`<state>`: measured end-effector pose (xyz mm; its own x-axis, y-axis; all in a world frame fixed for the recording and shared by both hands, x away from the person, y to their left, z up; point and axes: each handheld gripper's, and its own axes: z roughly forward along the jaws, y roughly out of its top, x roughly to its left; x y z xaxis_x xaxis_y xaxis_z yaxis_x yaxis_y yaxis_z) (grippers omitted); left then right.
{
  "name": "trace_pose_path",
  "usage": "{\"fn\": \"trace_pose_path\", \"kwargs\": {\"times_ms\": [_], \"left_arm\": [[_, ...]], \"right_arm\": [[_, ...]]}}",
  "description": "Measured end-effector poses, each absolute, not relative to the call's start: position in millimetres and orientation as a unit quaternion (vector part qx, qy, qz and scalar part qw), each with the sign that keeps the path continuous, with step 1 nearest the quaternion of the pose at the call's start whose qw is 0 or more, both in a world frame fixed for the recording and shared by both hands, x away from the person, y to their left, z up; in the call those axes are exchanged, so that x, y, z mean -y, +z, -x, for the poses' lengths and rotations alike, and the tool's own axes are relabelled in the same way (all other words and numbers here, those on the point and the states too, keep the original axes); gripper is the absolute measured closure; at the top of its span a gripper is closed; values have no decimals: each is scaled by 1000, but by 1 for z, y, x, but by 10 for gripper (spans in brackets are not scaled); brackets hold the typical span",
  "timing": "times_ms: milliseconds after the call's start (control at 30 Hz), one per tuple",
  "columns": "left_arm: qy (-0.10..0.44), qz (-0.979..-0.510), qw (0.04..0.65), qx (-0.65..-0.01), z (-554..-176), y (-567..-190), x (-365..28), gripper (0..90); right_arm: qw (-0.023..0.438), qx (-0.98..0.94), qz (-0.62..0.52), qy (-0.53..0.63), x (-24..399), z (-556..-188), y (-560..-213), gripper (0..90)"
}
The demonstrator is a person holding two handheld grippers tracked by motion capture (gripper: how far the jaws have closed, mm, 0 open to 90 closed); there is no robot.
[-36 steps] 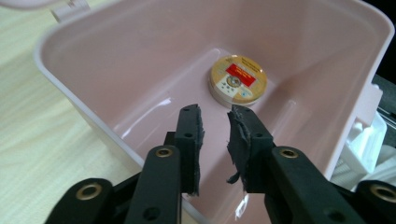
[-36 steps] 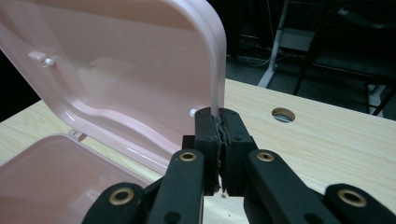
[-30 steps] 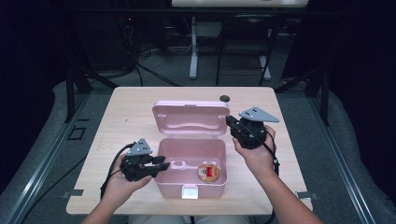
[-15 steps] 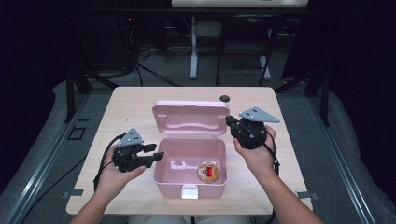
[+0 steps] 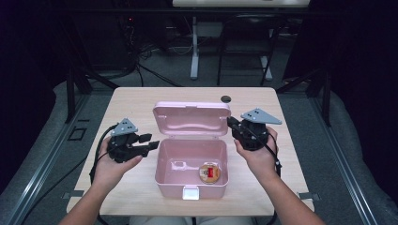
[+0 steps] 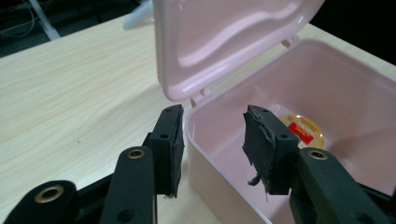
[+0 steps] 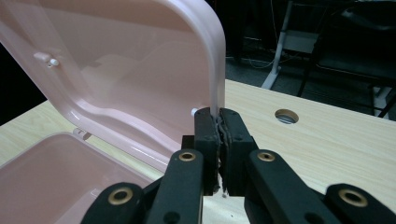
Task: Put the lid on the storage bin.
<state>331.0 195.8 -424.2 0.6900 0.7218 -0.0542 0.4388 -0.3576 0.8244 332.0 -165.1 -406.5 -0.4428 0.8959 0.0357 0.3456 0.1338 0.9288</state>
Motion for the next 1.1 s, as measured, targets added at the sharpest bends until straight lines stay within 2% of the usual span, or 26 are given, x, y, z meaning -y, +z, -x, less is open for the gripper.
{"fn": "trace_pose_path", "kwargs": {"times_ms": [567,1100], "left_arm": [[182,-785,459,-374,-348,-399,-193,628],[204,-783,461,-364,-353,-377,-184,661]], "right_arm": [[281,-698,-442,489,166,-330,-407,863],[278,-699,-441,489,167,-328,-407,861]]}}
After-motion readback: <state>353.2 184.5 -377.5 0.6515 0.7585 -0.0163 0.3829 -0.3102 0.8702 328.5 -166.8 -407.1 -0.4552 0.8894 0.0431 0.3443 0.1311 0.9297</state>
